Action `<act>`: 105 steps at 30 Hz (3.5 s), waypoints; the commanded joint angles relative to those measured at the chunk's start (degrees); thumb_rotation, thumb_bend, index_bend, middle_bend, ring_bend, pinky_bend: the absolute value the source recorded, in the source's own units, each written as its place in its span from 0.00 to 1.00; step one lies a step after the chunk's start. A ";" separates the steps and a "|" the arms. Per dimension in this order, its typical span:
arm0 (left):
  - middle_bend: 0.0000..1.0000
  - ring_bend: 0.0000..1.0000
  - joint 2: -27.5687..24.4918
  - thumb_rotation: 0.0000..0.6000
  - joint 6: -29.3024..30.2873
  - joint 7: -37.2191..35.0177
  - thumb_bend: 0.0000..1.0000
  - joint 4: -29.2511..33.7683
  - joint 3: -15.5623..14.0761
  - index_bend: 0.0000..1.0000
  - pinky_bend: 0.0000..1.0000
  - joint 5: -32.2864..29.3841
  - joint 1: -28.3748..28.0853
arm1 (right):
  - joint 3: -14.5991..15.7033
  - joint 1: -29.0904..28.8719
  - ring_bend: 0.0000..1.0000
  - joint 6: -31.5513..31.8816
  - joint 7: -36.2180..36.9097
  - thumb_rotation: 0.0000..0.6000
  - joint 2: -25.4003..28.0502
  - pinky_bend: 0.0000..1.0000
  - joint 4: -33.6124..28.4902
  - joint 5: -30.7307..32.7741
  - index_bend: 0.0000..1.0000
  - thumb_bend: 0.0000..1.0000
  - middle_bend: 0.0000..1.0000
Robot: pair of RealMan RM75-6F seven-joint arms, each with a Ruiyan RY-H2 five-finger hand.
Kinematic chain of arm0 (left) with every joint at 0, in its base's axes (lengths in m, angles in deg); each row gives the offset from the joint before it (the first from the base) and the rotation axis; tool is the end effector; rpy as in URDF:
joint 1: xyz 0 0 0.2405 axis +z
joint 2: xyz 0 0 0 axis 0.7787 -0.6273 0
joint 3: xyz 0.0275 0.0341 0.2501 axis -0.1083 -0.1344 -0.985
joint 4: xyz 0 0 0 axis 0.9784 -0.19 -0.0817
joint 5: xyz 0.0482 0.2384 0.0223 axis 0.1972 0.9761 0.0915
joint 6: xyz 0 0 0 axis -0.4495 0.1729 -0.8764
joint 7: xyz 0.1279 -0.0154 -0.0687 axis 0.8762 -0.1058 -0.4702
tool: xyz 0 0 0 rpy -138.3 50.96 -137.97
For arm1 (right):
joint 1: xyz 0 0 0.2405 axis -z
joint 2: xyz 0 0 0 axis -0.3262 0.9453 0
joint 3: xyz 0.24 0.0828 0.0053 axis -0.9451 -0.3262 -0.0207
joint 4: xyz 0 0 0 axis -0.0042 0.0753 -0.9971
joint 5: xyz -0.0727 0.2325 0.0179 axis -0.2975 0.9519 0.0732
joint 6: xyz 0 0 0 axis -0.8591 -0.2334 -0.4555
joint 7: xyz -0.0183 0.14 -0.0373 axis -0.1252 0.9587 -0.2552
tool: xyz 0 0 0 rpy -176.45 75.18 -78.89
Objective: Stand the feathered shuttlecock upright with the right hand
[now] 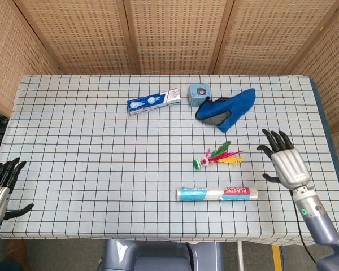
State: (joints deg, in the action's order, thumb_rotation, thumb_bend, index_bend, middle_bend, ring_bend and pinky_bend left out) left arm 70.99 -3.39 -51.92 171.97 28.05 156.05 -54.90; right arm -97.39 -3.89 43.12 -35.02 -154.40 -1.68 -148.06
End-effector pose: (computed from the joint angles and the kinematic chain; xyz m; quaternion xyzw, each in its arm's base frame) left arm -0.3130 0.1655 0.1268 -0.6278 -0.3814 -0.3670 0.5707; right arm -0.2551 -0.3142 0.1011 0.7067 -0.3027 0.3699 0.5217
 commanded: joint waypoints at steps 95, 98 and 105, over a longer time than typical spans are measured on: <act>0.00 0.00 -0.39 1.00 -0.07 -0.57 0.00 1.10 -1.40 0.00 0.00 1.27 -0.79 | 6.44 -10.18 0.00 4.68 -15.64 1.00 -8.55 0.00 5.30 -2.63 0.09 0.28 0.01; 0.00 0.00 -0.56 1.00 0.53 -0.89 0.00 0.91 -1.55 0.00 0.00 1.96 -0.57 | 5.84 -9.36 0.00 7.74 -13.74 1.00 -6.84 0.00 3.53 -4.39 0.00 0.03 0.00; 0.00 0.00 -1.21 1.00 1.76 -2.16 0.00 1.20 -1.97 0.00 0.00 3.32 -0.04 | 5.53 -6.11 0.00 12.22 -9.37 1.00 0.48 0.00 -2.98 -5.42 0.00 0.00 0.00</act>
State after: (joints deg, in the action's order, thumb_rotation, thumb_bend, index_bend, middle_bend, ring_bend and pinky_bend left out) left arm 69.88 -1.75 -54.04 173.11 26.14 159.20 -54.98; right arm -91.70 -11.49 53.51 -46.13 -156.18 -2.61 -152.94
